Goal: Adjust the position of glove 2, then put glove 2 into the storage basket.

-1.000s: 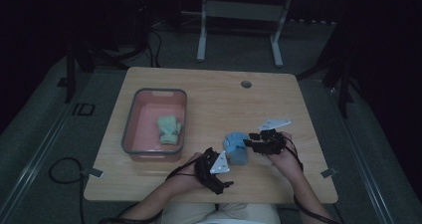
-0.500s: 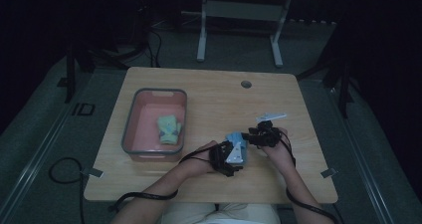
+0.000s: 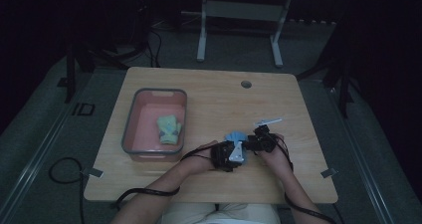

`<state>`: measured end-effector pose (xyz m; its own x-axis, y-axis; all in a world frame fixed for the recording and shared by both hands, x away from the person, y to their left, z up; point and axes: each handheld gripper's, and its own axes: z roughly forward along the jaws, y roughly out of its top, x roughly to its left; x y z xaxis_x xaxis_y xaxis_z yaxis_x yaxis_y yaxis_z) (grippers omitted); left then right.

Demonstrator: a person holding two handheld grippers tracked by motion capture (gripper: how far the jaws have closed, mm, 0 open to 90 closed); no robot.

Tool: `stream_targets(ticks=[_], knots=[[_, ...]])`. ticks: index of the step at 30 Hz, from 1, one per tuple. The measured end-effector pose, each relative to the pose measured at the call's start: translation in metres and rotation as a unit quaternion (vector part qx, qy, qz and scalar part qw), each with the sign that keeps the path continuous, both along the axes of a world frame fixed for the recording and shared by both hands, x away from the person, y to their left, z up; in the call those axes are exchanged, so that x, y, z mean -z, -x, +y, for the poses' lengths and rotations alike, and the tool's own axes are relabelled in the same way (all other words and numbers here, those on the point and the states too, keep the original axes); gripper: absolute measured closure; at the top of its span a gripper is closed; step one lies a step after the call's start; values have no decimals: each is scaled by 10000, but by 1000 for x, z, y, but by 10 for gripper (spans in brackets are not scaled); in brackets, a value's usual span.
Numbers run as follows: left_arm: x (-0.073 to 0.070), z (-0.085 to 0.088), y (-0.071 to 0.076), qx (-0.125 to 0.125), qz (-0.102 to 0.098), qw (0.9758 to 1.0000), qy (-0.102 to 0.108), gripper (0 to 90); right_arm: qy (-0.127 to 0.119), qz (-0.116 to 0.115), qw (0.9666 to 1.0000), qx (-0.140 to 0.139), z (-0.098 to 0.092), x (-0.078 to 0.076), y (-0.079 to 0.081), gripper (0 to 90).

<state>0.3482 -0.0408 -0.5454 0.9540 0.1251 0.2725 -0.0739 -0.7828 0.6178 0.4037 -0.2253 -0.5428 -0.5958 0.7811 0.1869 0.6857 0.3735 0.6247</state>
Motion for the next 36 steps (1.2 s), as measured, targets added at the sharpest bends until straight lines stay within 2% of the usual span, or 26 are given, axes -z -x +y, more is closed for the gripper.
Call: stream_targets(ticks=[2,5,6,7,10,13,14,18,19,21,22,24,25,27,32,36], knots=[[0,1,0,1,21,10000,5,637,53,-15,10000,25,2,0,2,475],[0,1,-1,-11,43,10000,-4,683,145,-9,9998,-111,9,-1,4,627],[0,1,-1,-11,43,10000,-4,698,145,-9,9998,-111,9,-1,4,627],[0,2,-1,-17,48,10000,12,710,135,8,9997,-216,14,-1,6,714],[-2,2,-2,-20,98,9999,-2,733,162,-2,9995,-282,18,-2,6,773],[-5,3,-3,-19,130,9999,-23,738,136,-9,9994,-308,18,-2,6,785],[-7,4,-3,-20,139,9999,-43,748,49,-26,9992,-395,17,-2,5,803],[-14,8,-2,-26,87,10000,-5,753,-24,-53,9989,-461,17,-6,5,810],[-23,12,-3,-76,58,9999,74,753,-104,-134,9986,-498,17,-13,4,811],[-27,14,-3,-83,17,9999,68,753,-155,-179,9984,-508,17,-17,4,812],[-30,16,-3,-90,1,9999,68,753,-259,-272,9980,-517,18,-26,4,812],[-33,16,-3,-94,-10,9999,67,753,-259,-272,9980,-517,18,-26,4,812],[-43,20,-4,-109,-60,9999,61,754,-312,-392,9974,-522,21,-36,4,813],[-50,23,-4,-110,-88,9999,57,754,-322,-458,9970,-542,24,-43,5,814],[-62,29,-5,-130,-170,9998,23,754,-424,-536,9961,-557,27,-54,3,813],[-66,31,-5,-134,-184,9997,1,754,-440,-563,9959,-554,29,-58,2,814]])
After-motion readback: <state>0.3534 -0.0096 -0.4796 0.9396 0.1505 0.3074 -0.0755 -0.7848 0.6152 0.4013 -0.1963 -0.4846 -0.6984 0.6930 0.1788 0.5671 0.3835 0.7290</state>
